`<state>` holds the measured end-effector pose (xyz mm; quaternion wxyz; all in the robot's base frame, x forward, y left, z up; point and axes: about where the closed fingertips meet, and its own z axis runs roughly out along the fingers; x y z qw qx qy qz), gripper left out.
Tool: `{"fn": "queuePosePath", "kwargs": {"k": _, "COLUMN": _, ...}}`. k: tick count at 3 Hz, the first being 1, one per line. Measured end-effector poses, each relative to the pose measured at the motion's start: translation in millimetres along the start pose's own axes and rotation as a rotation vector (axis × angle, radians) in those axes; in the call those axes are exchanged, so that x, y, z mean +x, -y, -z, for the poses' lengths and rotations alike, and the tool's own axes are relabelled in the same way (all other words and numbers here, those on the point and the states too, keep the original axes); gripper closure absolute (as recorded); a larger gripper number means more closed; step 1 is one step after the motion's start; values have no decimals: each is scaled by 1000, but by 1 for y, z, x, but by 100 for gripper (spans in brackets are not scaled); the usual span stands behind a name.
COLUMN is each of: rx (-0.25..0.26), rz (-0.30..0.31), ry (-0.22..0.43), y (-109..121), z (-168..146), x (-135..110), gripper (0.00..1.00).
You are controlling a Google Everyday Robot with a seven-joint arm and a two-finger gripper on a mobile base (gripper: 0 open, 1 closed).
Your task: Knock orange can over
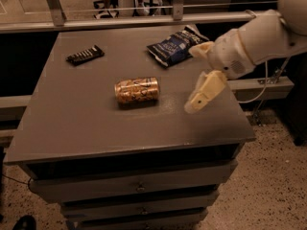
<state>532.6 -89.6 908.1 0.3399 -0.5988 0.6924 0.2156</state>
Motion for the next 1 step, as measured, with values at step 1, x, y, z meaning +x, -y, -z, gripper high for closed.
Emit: {"fn": "queuePosePath", "kwargs": {"k": 1, "rx": 68, "rz": -52, "ry": 63, "y": -2, "z": 38, "x": 13, "gripper": 0}}
